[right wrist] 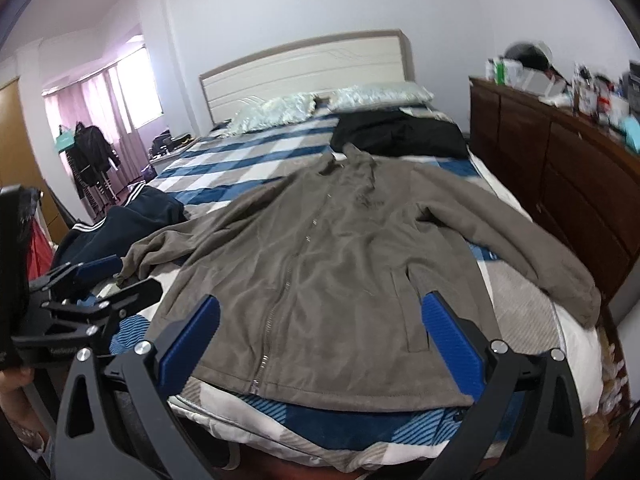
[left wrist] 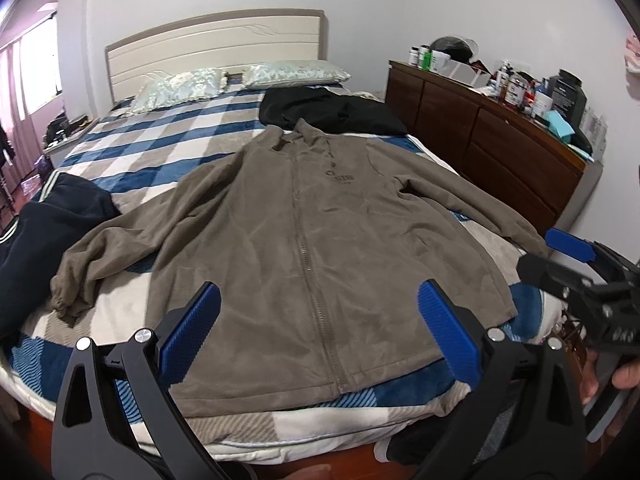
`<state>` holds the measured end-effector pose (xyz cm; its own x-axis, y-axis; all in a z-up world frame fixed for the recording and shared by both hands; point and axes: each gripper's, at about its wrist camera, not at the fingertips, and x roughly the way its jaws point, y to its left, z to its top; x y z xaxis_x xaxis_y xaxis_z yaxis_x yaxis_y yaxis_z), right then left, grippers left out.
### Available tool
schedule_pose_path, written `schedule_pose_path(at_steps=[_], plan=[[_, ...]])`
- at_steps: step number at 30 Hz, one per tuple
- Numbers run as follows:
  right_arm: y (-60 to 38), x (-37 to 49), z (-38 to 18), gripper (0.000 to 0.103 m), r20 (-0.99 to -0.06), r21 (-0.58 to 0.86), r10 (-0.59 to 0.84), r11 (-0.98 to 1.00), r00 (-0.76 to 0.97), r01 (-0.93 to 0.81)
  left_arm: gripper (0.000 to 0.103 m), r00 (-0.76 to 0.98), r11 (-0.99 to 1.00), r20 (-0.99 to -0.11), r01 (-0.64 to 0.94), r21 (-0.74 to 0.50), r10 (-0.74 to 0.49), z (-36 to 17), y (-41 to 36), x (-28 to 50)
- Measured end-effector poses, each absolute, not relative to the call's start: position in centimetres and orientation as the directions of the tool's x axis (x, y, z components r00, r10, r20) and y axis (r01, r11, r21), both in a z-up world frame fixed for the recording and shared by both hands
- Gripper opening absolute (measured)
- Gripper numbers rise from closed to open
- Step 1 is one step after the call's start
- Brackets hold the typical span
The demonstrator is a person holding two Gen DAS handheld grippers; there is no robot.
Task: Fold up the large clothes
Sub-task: 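Reach the right tool to a jacket sleeve cuff and close on it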
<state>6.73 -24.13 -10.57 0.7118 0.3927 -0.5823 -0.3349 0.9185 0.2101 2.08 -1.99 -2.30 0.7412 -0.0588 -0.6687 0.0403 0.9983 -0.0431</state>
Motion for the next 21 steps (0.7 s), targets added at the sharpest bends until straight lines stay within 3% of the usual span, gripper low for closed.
schedule_pose_path(at_steps=[12,21], plan=[[-36.8,12.7,-17.2,0.099,-0.598,0.41,0.366,0.904,0.713,-0.12,0.097,0.694,0.968,-0.684,0.241,-0.074,-0.225,-8.5,-7.6,6.8],[-49.4,17.2,-25.7,0.099,-0.629,0.628,0.359,0.758,0.69,0.177,0.097,0.645,0.928,-0.687,0.351,-0.124,-0.336,-13.9,-10.1,10.2]])
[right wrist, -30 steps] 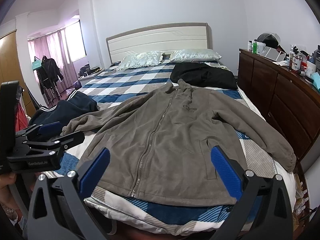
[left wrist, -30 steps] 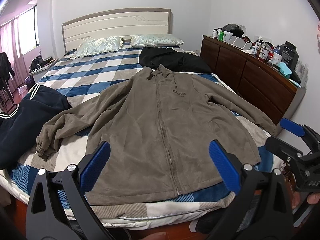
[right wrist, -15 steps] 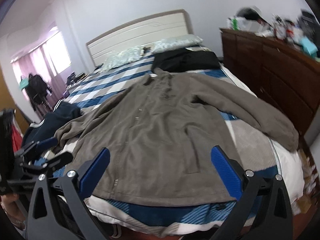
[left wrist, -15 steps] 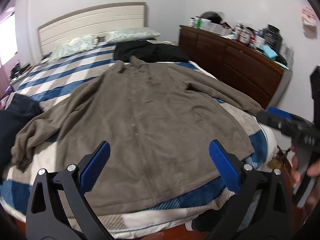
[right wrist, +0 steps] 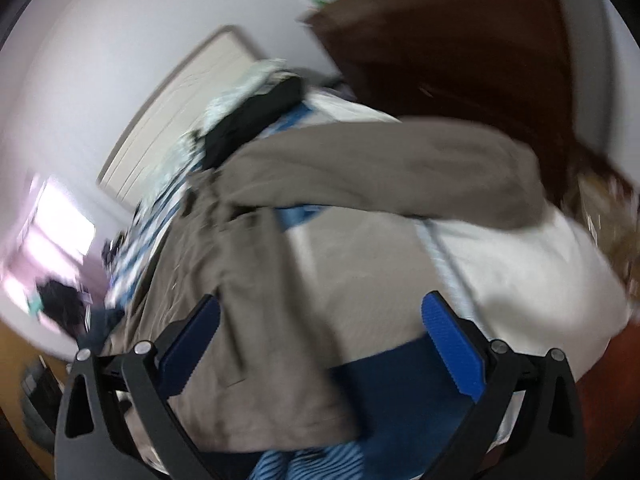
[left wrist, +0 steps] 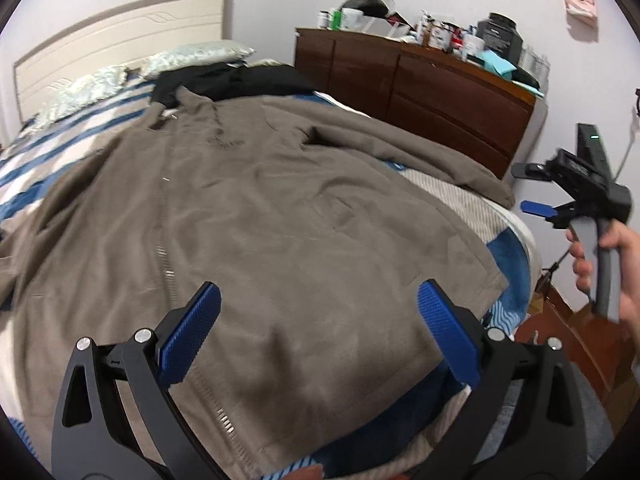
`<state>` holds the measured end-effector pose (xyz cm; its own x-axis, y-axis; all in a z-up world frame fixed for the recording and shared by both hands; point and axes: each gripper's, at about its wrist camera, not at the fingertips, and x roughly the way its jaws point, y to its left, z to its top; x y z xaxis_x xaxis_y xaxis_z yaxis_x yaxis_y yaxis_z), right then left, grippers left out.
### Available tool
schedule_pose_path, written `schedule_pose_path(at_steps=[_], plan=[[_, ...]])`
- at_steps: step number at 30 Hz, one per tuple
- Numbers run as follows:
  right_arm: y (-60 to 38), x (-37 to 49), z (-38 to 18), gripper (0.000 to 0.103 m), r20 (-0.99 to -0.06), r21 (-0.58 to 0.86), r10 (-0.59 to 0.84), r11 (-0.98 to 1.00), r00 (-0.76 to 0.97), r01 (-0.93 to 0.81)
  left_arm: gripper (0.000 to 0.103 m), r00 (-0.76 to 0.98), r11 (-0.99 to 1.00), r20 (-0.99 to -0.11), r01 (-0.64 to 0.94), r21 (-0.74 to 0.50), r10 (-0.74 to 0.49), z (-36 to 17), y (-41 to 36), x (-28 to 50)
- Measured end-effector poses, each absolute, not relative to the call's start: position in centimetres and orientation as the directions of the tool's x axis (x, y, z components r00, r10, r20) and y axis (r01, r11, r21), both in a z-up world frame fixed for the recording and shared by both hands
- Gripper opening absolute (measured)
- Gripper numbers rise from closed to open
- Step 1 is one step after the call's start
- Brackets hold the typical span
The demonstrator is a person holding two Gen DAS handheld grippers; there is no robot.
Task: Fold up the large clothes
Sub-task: 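Reach the right tool to a jacket sleeve cuff and close on it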
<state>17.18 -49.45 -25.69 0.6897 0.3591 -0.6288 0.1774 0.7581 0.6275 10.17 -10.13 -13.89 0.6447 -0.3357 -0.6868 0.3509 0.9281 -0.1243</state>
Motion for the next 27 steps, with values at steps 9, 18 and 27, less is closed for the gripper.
schedule_pose_path(at_steps=[9,18,27], plan=[[-55.5,21.4,-32.4,0.099,-0.561,0.794,0.39,0.504,0.73,0.34,0.097,0.592,0.929,-0.73,0.33,-0.168,-0.342,-18.6,-9.5,11.5],[-57.8,23.8,-32.0,0.099,-0.538,0.815,0.324,0.437,0.778,0.381,0.097,0.586,0.937,-0.742,0.305,-0.169,-0.325,-20.7,-8.7,11.2],[-60.6,28.5,-33.2,0.099,-0.574,0.805,0.352,0.406,0.739,0.431,0.097,0.587,0.939,-0.749,0.315,-0.139,-0.308,-21.4,-9.0,10.5]])
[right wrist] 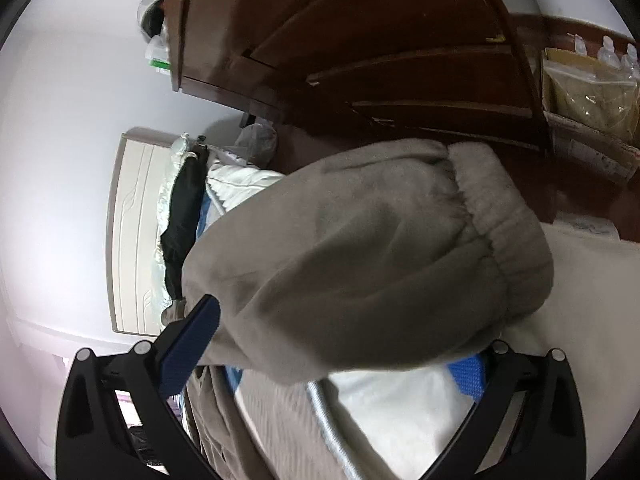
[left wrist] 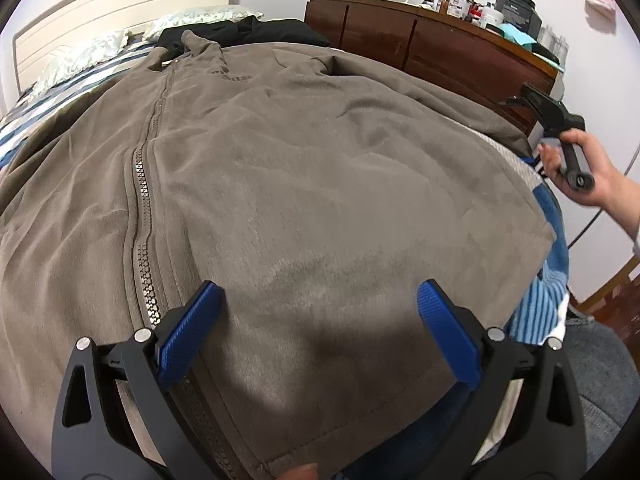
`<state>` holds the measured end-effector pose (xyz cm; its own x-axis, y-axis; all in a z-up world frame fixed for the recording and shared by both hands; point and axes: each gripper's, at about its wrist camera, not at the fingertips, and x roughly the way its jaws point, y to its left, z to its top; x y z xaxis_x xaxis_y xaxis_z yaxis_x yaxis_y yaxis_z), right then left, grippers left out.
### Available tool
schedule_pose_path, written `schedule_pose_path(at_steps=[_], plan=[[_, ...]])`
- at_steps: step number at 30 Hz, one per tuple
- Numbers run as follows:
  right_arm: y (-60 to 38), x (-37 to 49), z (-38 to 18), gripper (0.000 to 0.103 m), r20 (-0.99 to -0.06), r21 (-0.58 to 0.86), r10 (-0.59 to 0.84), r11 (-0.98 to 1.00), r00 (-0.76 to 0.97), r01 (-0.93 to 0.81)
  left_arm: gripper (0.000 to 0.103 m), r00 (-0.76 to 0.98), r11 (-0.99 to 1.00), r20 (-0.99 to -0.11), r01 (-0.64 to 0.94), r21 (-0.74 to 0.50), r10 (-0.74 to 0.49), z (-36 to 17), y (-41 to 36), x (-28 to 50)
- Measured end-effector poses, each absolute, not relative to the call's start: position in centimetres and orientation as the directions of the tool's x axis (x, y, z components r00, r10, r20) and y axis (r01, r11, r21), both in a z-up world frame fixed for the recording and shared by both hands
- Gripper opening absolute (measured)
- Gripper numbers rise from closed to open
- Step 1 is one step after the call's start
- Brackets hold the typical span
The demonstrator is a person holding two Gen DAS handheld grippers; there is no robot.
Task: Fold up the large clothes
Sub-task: 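Reach the right tool to a jacket sleeve cuff and close on it, then lift the held sleeve with the right tool and carry it across the jacket front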
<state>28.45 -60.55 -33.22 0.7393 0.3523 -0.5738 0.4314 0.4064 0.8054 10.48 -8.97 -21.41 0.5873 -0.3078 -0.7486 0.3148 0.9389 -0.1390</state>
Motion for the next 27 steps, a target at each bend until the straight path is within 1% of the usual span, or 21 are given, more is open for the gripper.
schedule_pose_path(at_steps=[5,6,7,8,9,11,13,14,18,23,27], plan=[[-60.6,29.6,-33.6,0.098,-0.607,0.78,0.358,0.439,0.709,0.446,0.097,0.588,0.94,-0.751,0.316,-0.13,-0.302,-21.7,-9.0,10.5],[-60.6,29.7,-33.6,0.087,-0.617,0.771,0.348,0.446,0.706,0.454,0.097,0.587,0.94,-0.752,0.315,-0.129,-0.3,-21.7,-9.1,10.5],[-60.8,29.6,-33.6,0.071,-0.634,0.755,0.326,0.458,0.701,0.469,0.097,0.585,0.94,-0.754,0.315,-0.128,-0.299,-21.7,-9.1,10.5],[-61.0,29.6,-33.7,0.032,-0.66,0.732,0.31,0.468,0.684,0.495,0.097,0.583,0.94,-0.755,0.316,-0.129,-0.3,-21.7,-9.1,10.5],[-61.0,29.7,-34.1,0.028,-0.673,0.725,0.318,0.466,0.668,0.508,0.097,0.582,0.94,-0.755,0.316,-0.131,-0.301,-21.6,-9.1,10.5],[-60.9,29.8,-34.0,0.027,-0.677,0.716,0.307,0.484,0.668,0.503,0.097,0.581,0.939,-0.755,0.318,-0.134,-0.304,-21.7,-9.0,10.5],[-60.5,29.9,-33.0,0.022,-0.685,0.693,0.277,0.533,0.674,0.486,0.097,0.577,0.936,-0.756,0.323,-0.139,-0.311,-21.5,-8.9,10.5],[-60.2,30.0,-32.3,0.019,-0.682,0.686,0.265,0.557,0.682,0.469,0.097,0.572,0.935,-0.756,0.324,-0.146,-0.317,-21.3,-8.7,10.5],[-58.3,30.4,-27.5,0.016,-0.677,0.612,0.188,0.681,0.711,0.402,0.097,0.581,0.936,-0.745,0.309,-0.17,-0.327,-19.6,-7.2,10.5],[-54.7,31.2,-19.8,0.015,-0.606,0.56,0.184,0.789,0.774,0.251,0.097,0.648,0.962,-0.713,0.223,-0.159,-0.268,-16.1,-3.0,10.6],[-51.0,31.7,-14.6,0.015,-0.554,0.525,0.225,0.841,0.802,0.127,0.097,0.627,0.981,-0.754,0.108,-0.162,-0.194,-15.2,1.6,11.0]])
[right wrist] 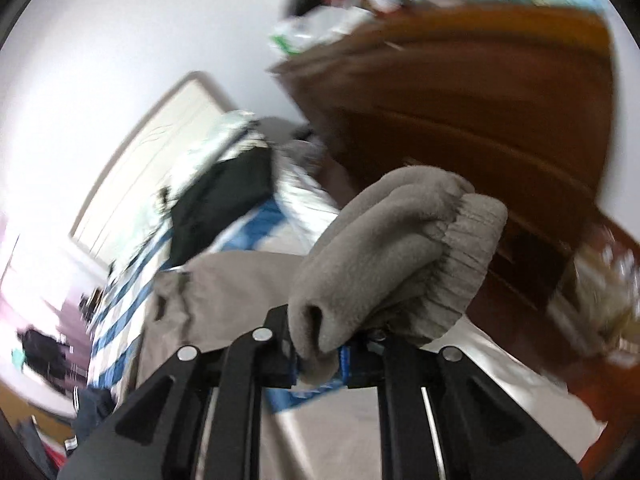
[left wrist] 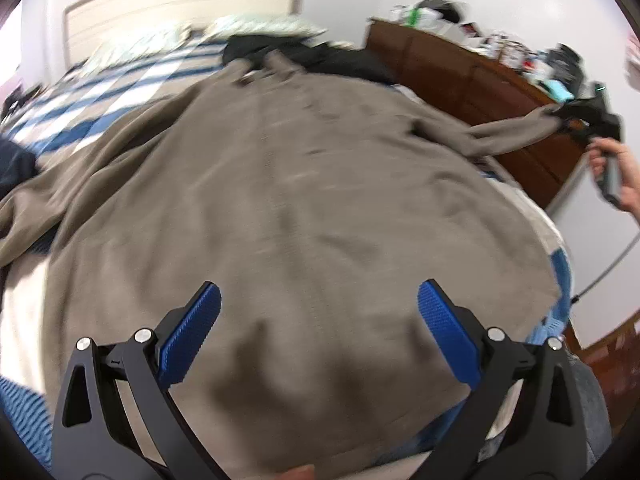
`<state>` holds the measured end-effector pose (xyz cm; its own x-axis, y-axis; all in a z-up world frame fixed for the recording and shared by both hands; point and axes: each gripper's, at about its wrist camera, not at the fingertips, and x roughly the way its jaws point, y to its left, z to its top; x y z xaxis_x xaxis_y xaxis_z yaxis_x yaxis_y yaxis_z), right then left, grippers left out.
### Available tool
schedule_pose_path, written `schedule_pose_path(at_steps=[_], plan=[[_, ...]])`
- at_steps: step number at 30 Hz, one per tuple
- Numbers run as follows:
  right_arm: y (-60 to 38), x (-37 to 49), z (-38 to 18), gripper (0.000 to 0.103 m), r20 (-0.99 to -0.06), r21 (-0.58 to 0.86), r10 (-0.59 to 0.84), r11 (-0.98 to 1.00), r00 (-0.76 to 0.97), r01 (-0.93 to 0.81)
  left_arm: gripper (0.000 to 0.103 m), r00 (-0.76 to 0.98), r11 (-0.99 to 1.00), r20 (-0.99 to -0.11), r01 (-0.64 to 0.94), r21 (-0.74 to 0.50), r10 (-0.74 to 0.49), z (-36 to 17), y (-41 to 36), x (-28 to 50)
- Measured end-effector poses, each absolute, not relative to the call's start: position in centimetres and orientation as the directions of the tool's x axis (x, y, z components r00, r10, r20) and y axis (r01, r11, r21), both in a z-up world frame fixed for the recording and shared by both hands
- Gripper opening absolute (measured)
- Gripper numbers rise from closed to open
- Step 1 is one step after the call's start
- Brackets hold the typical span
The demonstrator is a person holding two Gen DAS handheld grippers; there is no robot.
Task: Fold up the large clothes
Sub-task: 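Lift the held sleeve with the right tool and carry it across the jacket front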
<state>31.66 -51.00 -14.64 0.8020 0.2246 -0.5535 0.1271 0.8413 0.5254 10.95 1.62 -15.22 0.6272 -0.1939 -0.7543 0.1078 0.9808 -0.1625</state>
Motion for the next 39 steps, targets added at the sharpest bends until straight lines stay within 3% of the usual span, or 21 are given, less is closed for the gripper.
schedule_pose_path(at_steps=[8,14,18,23,29,39], plan=[[-38.9,32.6,-6.3,0.015,-0.482,0.417,0.363,0.895,0.797,-0.156,0.097,0.558,0.976,-0.807,0.02,-0.218,-0.192,-17.5,7.3,9.9],[-27.1,32.7,-3.4,0.014,-0.506,0.221,0.409,0.912,0.759,-0.345,0.097,0.485,0.941,-0.822,0.003,-0.339,-0.298,-21.5,9.0,9.5],[-19.6,33.1,-3.5,0.014,-0.546,0.117,0.411,0.9,0.73,-0.419,0.097,0.487,0.947,-0.822,0.031,-0.321,-0.295,-20.6,8.9,8.9],[-11.9,32.7,-5.3,0.014,-0.609,-0.058,0.36,0.869,0.707,-0.492,0.097,0.495,0.965,-0.836,0.02,-0.262,-0.237,-19.1,9.9,7.4],[-0.7,30.2,-11.4,0.014,-0.706,-0.324,0.26,0.708,0.658,-0.628,0.097,0.478,0.954,-0.844,-0.04,-0.298,-0.244,-18.5,12.2,6.6],[12.7,28.8,-23.2,0.014,-0.849,-0.399,0.126,0.482,0.512,-0.78,0.097,0.471,0.95,-0.848,-0.063,-0.307,-0.242,-20.3,12.9,6.2]])
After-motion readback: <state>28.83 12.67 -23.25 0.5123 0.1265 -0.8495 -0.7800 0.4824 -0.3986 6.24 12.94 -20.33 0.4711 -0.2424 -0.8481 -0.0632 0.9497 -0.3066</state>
